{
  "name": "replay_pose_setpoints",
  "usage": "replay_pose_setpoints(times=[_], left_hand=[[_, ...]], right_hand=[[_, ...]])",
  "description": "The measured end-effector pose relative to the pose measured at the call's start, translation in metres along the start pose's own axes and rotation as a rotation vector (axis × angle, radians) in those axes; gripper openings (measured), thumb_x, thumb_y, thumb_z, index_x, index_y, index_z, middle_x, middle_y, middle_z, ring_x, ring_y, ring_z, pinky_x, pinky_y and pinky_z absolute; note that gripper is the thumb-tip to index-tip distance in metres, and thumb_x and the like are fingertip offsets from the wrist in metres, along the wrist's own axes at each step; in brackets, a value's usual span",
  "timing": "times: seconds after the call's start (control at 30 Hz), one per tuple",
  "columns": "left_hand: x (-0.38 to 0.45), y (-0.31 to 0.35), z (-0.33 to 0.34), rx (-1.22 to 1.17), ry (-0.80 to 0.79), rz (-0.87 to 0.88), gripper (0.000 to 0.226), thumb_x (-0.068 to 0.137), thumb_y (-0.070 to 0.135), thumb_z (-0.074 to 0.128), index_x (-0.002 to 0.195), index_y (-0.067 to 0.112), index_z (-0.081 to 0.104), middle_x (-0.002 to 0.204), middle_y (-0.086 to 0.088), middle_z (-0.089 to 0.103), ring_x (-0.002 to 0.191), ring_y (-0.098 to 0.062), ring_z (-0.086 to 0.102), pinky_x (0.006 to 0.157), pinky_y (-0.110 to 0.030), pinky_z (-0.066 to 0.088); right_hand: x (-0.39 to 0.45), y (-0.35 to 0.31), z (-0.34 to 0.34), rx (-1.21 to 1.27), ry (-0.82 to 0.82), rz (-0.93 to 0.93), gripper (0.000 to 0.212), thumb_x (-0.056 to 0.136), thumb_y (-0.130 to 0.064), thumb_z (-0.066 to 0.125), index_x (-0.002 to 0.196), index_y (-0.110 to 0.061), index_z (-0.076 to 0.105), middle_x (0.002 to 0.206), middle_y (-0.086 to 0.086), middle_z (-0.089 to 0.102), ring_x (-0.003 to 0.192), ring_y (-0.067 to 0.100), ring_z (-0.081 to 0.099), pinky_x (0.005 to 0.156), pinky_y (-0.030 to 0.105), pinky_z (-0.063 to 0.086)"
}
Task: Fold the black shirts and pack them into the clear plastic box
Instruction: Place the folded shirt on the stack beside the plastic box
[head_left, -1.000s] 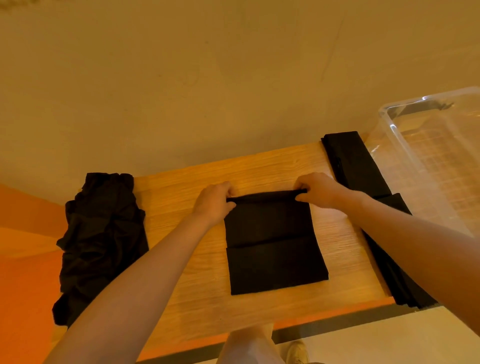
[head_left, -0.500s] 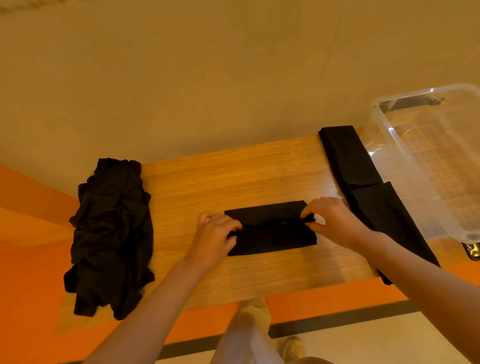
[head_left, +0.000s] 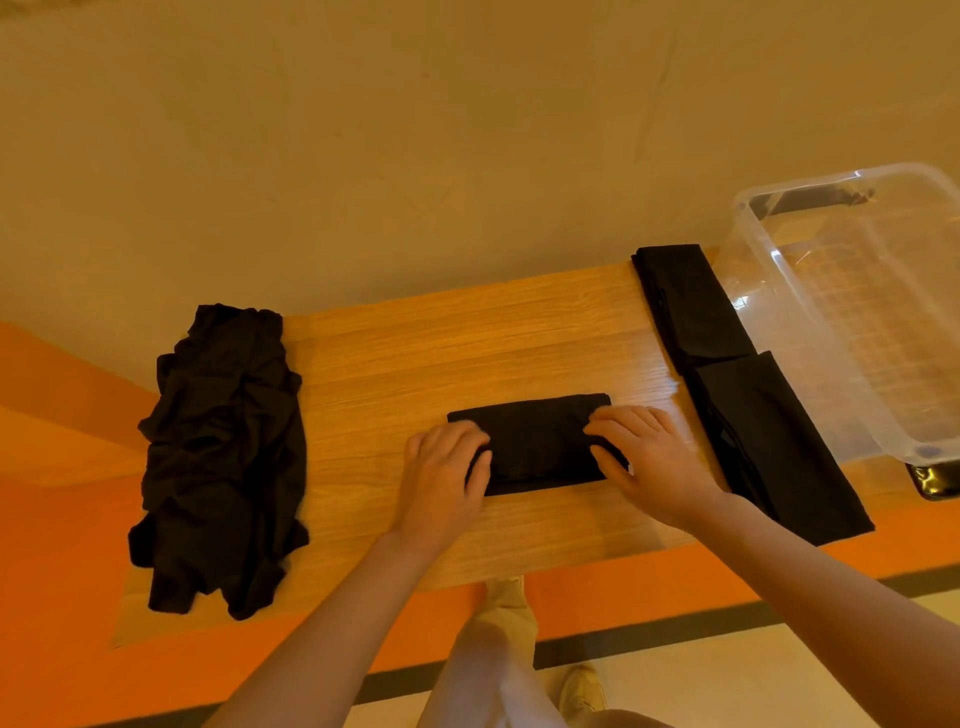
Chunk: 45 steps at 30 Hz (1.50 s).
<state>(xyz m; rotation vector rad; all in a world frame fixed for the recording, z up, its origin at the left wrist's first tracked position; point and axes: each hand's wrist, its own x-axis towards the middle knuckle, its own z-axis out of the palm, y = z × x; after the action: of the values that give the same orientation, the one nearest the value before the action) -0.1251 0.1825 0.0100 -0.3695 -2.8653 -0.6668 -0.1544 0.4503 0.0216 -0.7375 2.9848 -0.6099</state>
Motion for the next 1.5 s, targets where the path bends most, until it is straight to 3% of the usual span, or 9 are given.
replay_pose_setpoints(times=[0.1,0.2,0.6,0.8,0.93,1.1,1.2,1.33,1.5], left_hand=[[0.027,0.015,0.018,0.034,-0.114,-0.055,0.050,0.099,0.036,0.029,0.140,0.012,0.046,0.147,-0.004,0.043,0.137,-0.021,0.037,0.111,-0.037,0.027],[0.035,0.016,0.046,0.100,-0.266,-0.071,0.059,0.100,0.044,0.017,0.152,0.016,0.021,0.159,0.001,0.011,0.148,-0.017,0.008,0.119,-0.037,0.008],[0.020,-0.024,0.055,0.151,-0.392,0.080,0.064,0.099,0.052,0.028,0.153,0.019,0.022,0.161,-0.004,0.013,0.149,-0.019,0.009,0.118,-0.045,0.009],[0.045,-0.035,0.042,-0.018,-0.426,0.216,0.060,0.102,0.050,0.016,0.148,0.016,0.036,0.155,-0.005,0.033,0.144,-0.019,0.026,0.115,-0.044,0.015],[0.071,-0.037,0.027,-0.045,-0.333,0.127,0.054,0.102,0.047,0.028,0.146,0.017,0.037,0.150,-0.002,0.040,0.138,-0.018,0.034,0.113,-0.031,0.009],[0.099,-0.049,0.009,0.059,-0.586,0.203,0.065,0.097,0.046,0.047,0.152,0.025,0.018,0.147,0.003,0.038,0.136,-0.015,0.030,0.109,-0.030,0.009],[0.112,-0.047,0.005,0.130,-0.709,0.253,0.061,0.092,0.050,0.054,0.145,0.029,0.032,0.142,0.007,0.041,0.133,-0.012,0.032,0.106,-0.031,0.013],[0.124,-0.042,0.002,0.128,-0.805,0.152,0.042,0.083,0.051,0.066,0.118,0.030,0.054,0.113,0.010,0.045,0.119,-0.012,0.038,0.100,-0.034,0.019],[0.123,-0.042,0.002,0.055,-0.840,0.061,0.024,0.085,0.043,0.067,0.097,0.030,0.050,0.101,0.009,0.044,0.109,-0.013,0.040,0.096,-0.034,0.024]], right_hand=[[0.026,-0.016,0.018,-0.028,-0.030,0.046,0.053,0.098,-0.040,0.030,0.140,-0.013,0.047,0.149,0.004,0.041,0.137,0.020,0.036,0.113,0.036,0.026],[0.041,-0.021,0.042,-0.085,-0.152,0.093,0.062,0.101,-0.049,0.013,0.151,-0.014,0.021,0.158,0.002,0.015,0.147,0.018,0.011,0.120,0.032,0.004],[0.021,-0.007,0.067,-0.229,-0.224,0.262,0.074,0.098,-0.059,0.006,0.153,-0.010,0.002,0.161,0.004,-0.002,0.149,0.016,-0.003,0.119,0.036,0.002],[0.016,-0.024,0.052,0.081,-0.136,0.365,0.068,0.098,-0.054,0.013,0.153,-0.014,0.014,0.161,0.000,0.009,0.147,0.008,-0.001,0.119,0.026,-0.006],[0.009,-0.028,0.034,0.178,0.016,0.483,0.052,0.097,-0.026,0.051,0.145,-0.013,0.035,0.147,0.004,0.041,0.136,0.019,0.033,0.117,0.043,0.025],[0.011,-0.019,0.023,0.026,-0.145,0.576,0.062,0.089,-0.030,0.060,0.144,-0.023,0.034,0.146,-0.003,0.038,0.135,0.017,0.030,0.110,0.039,0.016],[0.024,-0.014,0.012,-0.037,-0.295,0.588,0.059,0.084,-0.038,0.064,0.137,-0.030,0.039,0.137,-0.005,0.039,0.128,0.019,0.031,0.103,0.040,0.018],[0.039,-0.010,0.000,-0.075,-0.449,0.571,0.044,0.081,-0.043,0.068,0.119,-0.032,0.050,0.120,-0.005,0.042,0.116,0.018,0.032,0.099,0.040,0.020],[0.037,-0.008,0.002,0.040,-0.443,0.560,0.023,0.079,-0.033,0.070,0.092,-0.029,0.052,0.111,-0.008,0.042,0.108,0.015,0.033,0.101,0.038,0.019]])
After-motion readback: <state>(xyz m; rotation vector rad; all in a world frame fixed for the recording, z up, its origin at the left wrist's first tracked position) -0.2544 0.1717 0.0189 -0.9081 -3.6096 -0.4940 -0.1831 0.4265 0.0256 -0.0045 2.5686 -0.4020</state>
